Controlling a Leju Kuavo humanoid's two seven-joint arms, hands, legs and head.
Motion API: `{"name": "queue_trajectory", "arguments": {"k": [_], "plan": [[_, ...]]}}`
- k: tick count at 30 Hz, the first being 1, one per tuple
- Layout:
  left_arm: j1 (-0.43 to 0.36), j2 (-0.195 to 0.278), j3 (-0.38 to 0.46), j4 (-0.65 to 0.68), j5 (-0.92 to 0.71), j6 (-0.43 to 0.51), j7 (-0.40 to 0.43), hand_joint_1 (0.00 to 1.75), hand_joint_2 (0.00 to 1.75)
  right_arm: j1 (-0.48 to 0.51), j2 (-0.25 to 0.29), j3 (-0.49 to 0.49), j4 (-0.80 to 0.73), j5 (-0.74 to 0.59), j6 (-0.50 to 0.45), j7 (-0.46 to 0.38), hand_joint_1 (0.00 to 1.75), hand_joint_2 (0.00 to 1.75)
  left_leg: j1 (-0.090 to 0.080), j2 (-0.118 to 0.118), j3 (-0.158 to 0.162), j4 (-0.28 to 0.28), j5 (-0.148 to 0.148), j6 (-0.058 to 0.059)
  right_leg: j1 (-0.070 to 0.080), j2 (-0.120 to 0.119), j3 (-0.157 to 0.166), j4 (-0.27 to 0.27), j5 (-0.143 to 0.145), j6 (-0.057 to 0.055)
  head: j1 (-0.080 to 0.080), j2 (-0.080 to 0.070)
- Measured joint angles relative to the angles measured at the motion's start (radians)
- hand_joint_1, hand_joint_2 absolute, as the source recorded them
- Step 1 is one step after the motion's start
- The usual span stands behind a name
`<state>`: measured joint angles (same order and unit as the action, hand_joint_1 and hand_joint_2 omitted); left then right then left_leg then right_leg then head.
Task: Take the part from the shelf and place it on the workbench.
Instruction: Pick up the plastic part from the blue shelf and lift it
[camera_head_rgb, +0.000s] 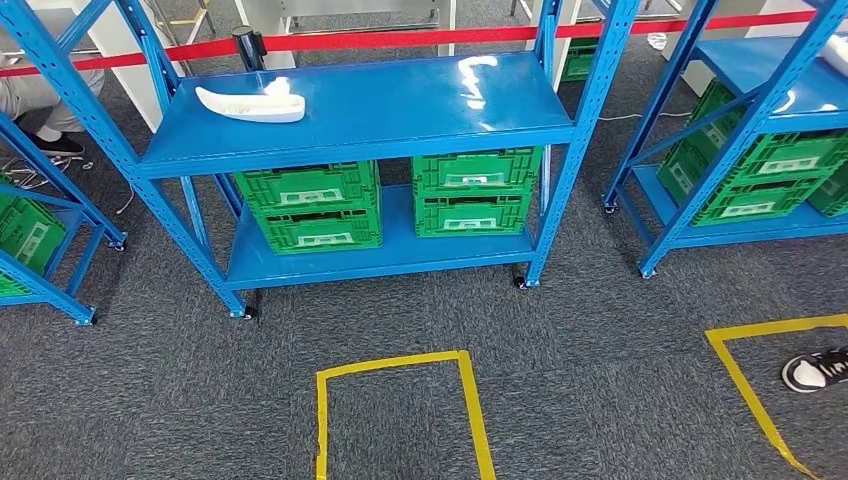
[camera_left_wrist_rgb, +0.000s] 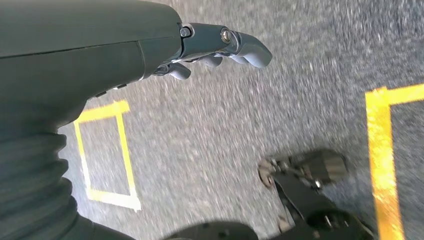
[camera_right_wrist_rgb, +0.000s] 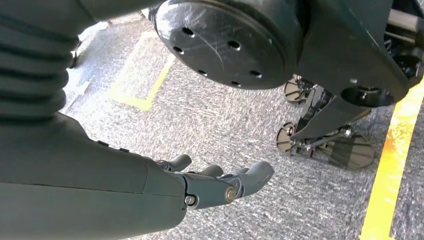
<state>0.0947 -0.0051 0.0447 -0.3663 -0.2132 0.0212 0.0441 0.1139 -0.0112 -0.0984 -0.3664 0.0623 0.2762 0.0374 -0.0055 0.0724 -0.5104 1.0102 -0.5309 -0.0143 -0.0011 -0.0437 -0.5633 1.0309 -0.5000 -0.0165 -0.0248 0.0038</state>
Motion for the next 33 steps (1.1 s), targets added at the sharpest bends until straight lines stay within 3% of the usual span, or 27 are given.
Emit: {"name": "queue_trajectory", "arguments": {"k": [2,3,9,18,27,33], "plan": [[-0.018,0.000,0.017,0.009,-0.057,0.001,0.009,0.00,0.00,-0.009,0.002,-0.024,0.009,0.020,0.000,0.012,0.00,0.44,-0.001,0.000,0.000,0.000,0.000,0.000,-0.001,0.000,0.000,0.000,0.000,0.001,0.000,0.000],[-0.029,0.000,0.028,0.014,-0.084,0.001,0.012,0.00,0.00,-0.013,0.003,-0.036,0.013,0.030,0.000,0.017,0.00,0.00,-0.001,0.000,0.000,0.000,0.000,0.000,-0.001,0.000,0.000,-0.001,0.001,0.001,0.000,0.000],[-0.151,0.000,0.102,0.033,-0.215,-0.001,-0.012,0.00,0.00,-0.045,0.010,-0.108,0.044,0.092,0.000,0.047,0.00,0.00,-0.001,0.000,0.006,0.001,0.002,0.002,-0.003,0.000,-0.001,-0.002,0.004,0.005,0.000,0.000],[-0.441,-0.003,0.166,0.036,-0.332,-0.015,-0.117,0.00,0.00,-0.083,0.023,-0.192,0.084,0.162,0.000,0.069,0.00,0.00,-0.002,0.000,0.005,0.003,0.006,0.002,-0.003,0.001,-0.002,-0.002,0.010,0.005,0.000,0.000],[-0.767,-0.031,0.166,0.004,-0.379,-0.034,-0.188,0.00,0.00,-0.103,0.034,-0.247,0.109,0.200,0.000,0.077,0.00,0.00,-0.002,0.001,0.004,0.004,0.008,0.002,-0.003,0.002,-0.003,-0.002,0.014,0.005,0.000,0.000],[-0.965,-0.047,0.110,-0.021,-0.406,-0.033,-0.217,0.00,0.00,-0.113,0.040,-0.282,0.123,0.223,0.000,0.081,0.00,0.00,-0.002,0.002,0.003,0.005,0.009,0.002,-0.003,0.003,-0.003,-0.002,0.014,0.005,0.000,0.000]]}}
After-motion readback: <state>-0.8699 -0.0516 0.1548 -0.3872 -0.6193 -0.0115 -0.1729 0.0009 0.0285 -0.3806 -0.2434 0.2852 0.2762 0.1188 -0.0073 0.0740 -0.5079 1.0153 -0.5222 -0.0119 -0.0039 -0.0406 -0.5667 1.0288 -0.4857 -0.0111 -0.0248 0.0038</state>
